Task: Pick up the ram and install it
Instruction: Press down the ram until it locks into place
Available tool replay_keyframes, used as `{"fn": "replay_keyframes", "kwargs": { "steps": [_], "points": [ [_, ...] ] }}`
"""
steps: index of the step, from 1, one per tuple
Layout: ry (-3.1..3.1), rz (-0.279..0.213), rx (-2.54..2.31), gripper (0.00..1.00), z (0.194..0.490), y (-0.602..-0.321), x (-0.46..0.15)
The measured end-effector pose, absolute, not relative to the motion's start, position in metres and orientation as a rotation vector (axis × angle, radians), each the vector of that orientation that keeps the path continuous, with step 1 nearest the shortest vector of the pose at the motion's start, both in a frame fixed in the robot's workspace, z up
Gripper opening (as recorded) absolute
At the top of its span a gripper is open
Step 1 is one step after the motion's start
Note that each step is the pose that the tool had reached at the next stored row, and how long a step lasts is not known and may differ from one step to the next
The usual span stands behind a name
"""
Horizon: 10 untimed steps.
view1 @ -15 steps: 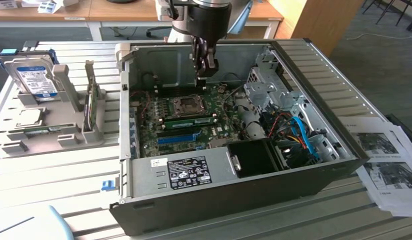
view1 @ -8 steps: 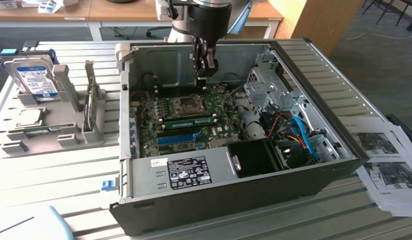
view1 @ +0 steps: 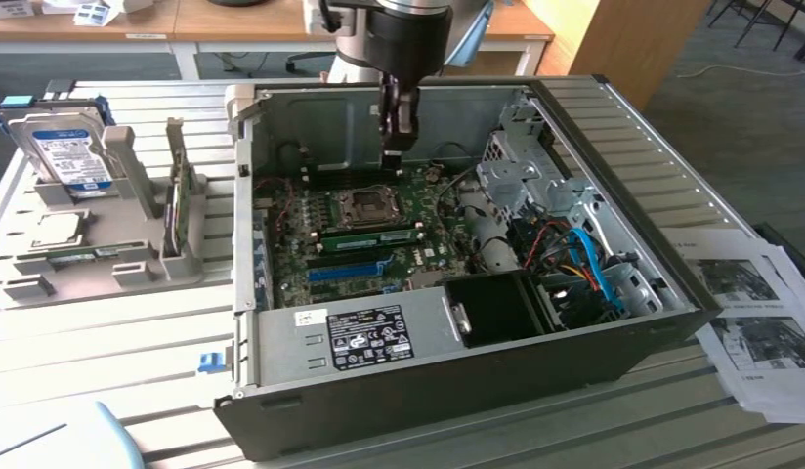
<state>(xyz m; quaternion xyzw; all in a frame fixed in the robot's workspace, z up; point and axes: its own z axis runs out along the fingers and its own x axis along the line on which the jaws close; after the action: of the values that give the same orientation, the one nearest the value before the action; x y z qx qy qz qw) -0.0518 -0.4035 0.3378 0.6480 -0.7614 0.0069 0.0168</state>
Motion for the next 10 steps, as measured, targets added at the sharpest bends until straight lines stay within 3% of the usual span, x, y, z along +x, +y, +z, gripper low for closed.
{"fn": "replay_keyframes", "kwargs": {
  "steps": [10],
  "points": [
    [-2.543, 0.016, 1.785, 0.09, 0.3377, -0.4035, -0.0518]
  ]
}}
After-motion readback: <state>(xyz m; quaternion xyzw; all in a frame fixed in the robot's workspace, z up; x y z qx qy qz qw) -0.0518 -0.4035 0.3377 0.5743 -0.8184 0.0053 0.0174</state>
